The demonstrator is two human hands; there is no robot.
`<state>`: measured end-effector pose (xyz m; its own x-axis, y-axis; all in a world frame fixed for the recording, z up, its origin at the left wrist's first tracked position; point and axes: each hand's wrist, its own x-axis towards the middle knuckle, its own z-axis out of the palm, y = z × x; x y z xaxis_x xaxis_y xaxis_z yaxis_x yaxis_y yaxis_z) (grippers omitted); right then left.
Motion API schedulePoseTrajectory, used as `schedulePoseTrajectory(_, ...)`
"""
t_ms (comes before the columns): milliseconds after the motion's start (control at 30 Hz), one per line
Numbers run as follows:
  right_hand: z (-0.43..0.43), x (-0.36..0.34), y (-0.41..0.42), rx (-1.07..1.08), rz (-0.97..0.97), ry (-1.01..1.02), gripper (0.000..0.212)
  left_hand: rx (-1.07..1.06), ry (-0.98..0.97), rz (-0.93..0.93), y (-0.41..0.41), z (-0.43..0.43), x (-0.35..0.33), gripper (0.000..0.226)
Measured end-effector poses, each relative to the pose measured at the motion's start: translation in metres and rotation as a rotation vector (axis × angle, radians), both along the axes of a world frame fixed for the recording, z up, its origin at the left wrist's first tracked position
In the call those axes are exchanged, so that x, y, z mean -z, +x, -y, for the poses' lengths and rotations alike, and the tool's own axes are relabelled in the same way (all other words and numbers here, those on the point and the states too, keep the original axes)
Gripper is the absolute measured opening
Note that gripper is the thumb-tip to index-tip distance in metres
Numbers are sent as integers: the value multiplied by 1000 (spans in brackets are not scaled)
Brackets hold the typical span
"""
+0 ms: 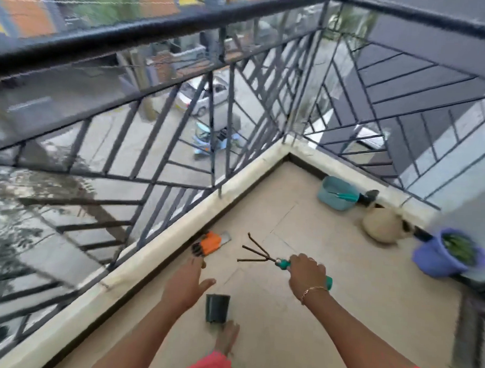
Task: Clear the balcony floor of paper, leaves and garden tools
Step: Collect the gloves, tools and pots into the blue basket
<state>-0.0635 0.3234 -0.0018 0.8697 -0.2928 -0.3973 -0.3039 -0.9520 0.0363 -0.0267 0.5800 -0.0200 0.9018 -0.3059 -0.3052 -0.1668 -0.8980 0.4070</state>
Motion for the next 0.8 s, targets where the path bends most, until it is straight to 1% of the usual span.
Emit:
schedulePoseTrajectory(67, 24, -6, 31, 37, -18, -26, 31, 64, 21, -4, 41, 24, -3, 44)
schedulePoseTrajectory(200, 70, -14, 86, 123, 14, -55, 30, 196, 23, 20, 123, 74, -13, 44)
schedulePoseTrajectory(300, 102, -17, 114, 213, 10, -45, 30, 273, 36, 21, 172, 116, -22, 43)
schedulePoseTrajectory(367, 125, -14, 130, 254, -3, -51, 31, 307, 15, 55, 201, 146, -24, 43)
schedulePoseTrajectory(467, 165, -9, 155, 292, -32, -41, 35, 363, -17, 78, 238, 195, -19, 43)
schedulePoseTrajectory(600, 226, 1, 196, 318, -55, -43, 36, 438, 13, 90, 287, 264, -11, 44)
schedulePoseTrajectory(800, 335, -4, 260, 309, -60, -45, 36, 496, 78, 21, 361, 376, -10, 44)
